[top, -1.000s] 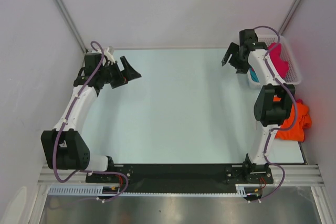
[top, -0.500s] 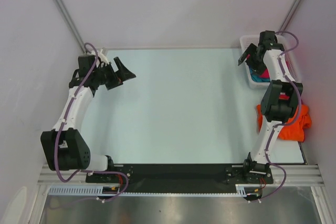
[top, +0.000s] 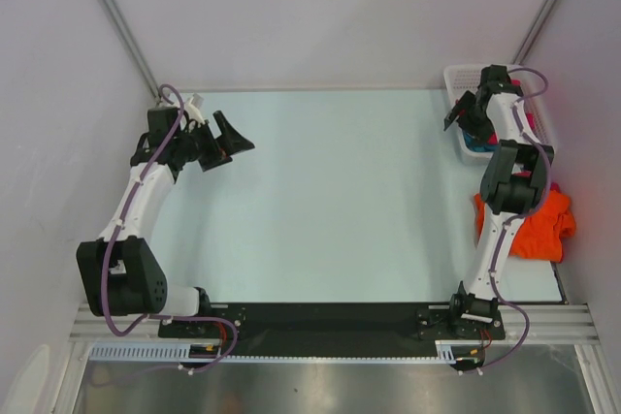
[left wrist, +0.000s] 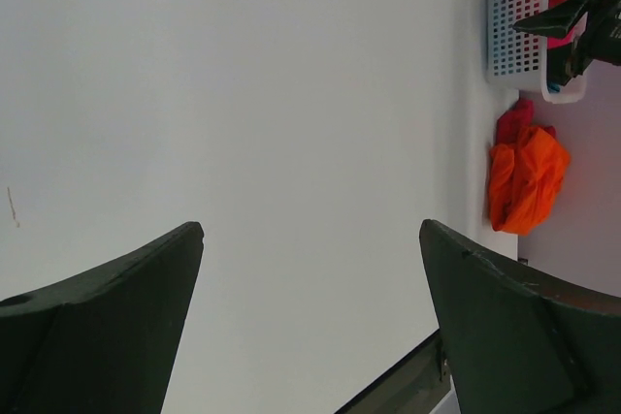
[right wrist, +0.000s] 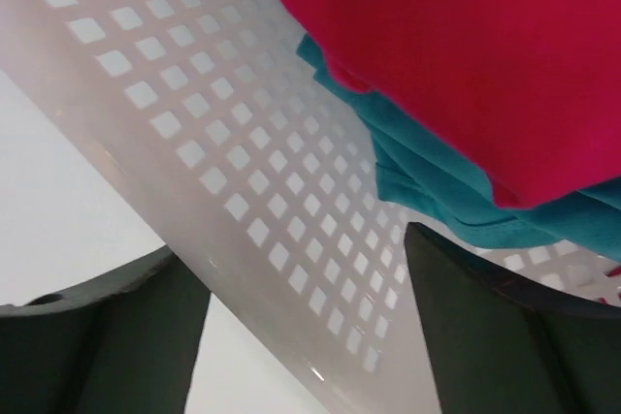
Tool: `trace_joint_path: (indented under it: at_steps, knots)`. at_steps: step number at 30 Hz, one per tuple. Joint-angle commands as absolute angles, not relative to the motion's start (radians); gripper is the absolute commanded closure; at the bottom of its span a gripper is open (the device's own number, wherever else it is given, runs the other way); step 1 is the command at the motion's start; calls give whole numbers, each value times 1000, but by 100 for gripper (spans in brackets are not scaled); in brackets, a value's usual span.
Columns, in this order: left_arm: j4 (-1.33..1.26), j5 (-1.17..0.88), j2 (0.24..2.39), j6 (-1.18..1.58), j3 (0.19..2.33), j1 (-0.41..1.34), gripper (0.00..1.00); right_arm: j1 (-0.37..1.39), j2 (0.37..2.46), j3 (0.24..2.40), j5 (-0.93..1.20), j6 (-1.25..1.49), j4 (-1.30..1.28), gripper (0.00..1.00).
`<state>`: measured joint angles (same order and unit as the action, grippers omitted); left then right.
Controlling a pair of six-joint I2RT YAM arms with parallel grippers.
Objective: Fold and stack the t-shirts
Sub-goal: Grab crumpled tshirt from bin with the right arm
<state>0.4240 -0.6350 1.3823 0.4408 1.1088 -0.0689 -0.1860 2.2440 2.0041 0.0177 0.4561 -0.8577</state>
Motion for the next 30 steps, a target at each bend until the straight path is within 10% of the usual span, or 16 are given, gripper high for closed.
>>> trace_joint_path:
  at_steps: [1,6,30]
  knots:
    - [364,-669,1374,457,1103,-74,1,-196,2290,2017,-9,442,-850,27]
    - [353,-673,1384,472,1101,-74,1,-183,2250,1913,87,456,-758,100]
    - [368,-709,1276,477,1065,-74,1,710,2238,1756,262,529,-660,100]
